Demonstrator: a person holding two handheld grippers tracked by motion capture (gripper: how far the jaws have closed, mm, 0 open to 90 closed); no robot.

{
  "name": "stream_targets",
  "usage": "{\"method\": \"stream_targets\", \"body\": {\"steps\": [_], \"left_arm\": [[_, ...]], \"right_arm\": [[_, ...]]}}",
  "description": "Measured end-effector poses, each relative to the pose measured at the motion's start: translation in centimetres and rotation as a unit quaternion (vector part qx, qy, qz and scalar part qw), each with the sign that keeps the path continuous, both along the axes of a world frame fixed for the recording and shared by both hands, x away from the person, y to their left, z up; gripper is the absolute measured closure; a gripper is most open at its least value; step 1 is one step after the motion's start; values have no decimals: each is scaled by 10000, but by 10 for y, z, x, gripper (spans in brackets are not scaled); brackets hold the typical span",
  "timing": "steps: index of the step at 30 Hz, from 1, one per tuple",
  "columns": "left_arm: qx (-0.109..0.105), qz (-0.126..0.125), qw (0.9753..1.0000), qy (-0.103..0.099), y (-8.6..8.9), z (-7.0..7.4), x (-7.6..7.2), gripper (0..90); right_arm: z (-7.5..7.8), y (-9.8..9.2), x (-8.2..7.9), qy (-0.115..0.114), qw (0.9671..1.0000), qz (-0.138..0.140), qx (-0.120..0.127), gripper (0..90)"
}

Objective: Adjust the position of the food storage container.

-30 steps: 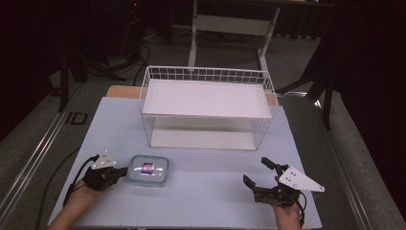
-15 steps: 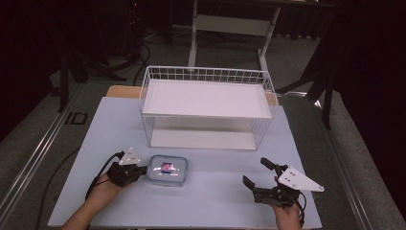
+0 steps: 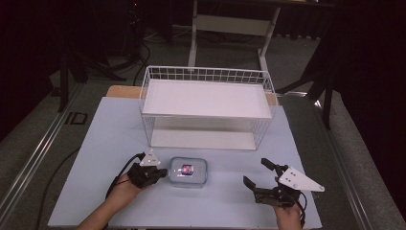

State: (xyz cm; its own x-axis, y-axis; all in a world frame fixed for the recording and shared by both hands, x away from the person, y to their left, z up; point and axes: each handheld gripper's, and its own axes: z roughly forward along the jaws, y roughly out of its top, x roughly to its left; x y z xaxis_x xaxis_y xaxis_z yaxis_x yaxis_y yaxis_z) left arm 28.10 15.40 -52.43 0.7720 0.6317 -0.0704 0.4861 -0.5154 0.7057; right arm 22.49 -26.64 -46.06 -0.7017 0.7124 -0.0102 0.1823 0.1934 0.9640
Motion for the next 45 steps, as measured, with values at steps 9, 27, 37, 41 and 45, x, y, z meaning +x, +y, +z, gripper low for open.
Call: {"method": "stream_targets", "body": {"steps": [9,27,37,41,45], "left_arm": [[-143,8,9997,172,4,5,-10,900],[-35,-203,9996,173,-34,-1,6,900],[-110,-243,9994,202,-49,-3,17,900],[-154,-247,9993,227,-56,-4,19,900],[-164,-252,9993,229,-60,-4,23,900]], "right_arm": [[0,2,0,6,10000,37,-28,131],[0,1,-1,22,10000,96,-8,132],[-1,2,-2,54,9999,157,-23,132],[-2,2,-2,61,9998,167,-27,132],[-3,2,-2,100,9998,164,-31,132]]}}
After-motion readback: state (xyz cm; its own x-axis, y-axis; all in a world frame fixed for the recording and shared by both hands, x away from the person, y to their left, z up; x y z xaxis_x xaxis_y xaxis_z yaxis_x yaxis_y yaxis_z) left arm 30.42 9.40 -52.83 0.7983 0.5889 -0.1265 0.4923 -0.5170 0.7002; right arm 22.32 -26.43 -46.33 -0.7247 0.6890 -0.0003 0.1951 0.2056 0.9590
